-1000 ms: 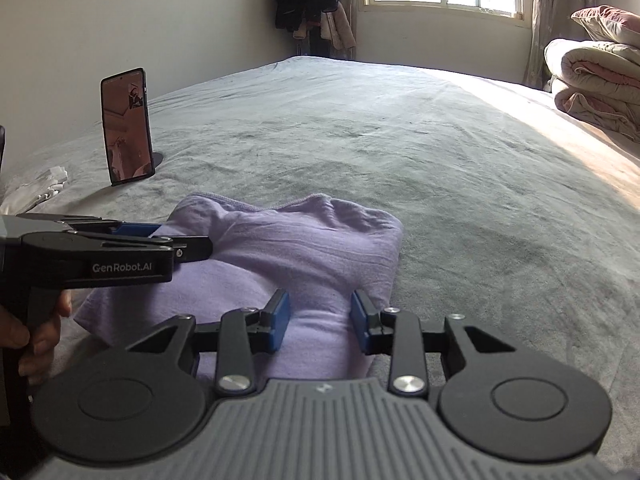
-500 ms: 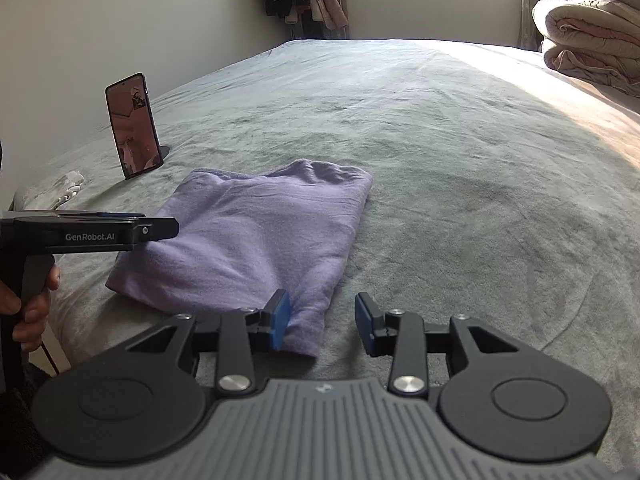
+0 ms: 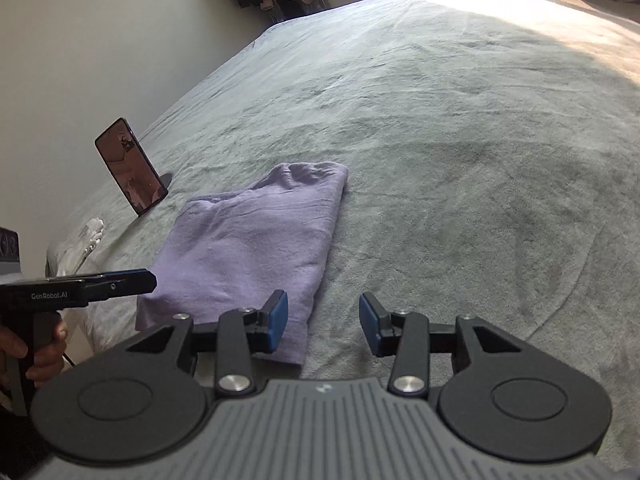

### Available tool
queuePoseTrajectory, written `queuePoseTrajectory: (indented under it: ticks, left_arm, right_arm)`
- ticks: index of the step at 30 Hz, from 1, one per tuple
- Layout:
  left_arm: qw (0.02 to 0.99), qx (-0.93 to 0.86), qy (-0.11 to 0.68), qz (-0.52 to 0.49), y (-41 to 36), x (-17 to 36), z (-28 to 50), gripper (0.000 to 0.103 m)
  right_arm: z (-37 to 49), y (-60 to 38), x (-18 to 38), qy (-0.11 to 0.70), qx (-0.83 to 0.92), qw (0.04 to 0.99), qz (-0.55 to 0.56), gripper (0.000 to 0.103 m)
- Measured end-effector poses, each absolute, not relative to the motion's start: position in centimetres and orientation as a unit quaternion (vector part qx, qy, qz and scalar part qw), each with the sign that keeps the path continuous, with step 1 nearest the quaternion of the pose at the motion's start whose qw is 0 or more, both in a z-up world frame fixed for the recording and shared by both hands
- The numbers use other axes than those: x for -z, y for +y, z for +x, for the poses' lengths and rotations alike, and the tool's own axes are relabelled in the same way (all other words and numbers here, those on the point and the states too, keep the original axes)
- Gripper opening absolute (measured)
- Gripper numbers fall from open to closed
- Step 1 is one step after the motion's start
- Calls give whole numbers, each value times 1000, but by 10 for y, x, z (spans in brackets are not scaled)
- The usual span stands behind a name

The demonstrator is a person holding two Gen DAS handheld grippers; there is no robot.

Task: Fold clothes
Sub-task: 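Grasp the folded shirt with both grippers and lift it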

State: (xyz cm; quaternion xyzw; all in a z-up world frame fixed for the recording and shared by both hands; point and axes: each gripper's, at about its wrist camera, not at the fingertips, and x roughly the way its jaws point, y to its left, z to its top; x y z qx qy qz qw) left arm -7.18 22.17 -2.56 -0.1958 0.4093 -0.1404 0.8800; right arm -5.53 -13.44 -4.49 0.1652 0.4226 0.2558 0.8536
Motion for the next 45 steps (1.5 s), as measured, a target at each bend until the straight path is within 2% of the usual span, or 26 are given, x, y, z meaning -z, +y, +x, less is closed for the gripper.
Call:
queuePoseTrajectory:
  ticks: [8,18,20,22,25,31,45]
  left_arm:
    - [837,135,409,-337,246,58,-45,54]
    - [829,158,389,-369,237,70,-32,50]
    - [826,151,388,-380,237,73,-31,42]
    - [823,144,386,-391,236,76,-29,27]
    - [821,135,379,-405,234,76,-28,19]
    - [831,139,353,-408,218,56,-29,18]
    - [839,206,336,-375,119,6,4,17]
  right_arm:
    - [-19,-141,65,451,-261,799,299,44]
    - [10,-130,82,452,-274,763,372,37]
    - [13,-126,83,451,-278,760,377,36]
    - [16,-120,84,451,-280,758,380,31]
    - [19,-114,83,450,-280,760,376,24]
    - [14,-124,64,423,-289,772,378,19]
    - [12,-205,-2,351,-269,825,352,19]
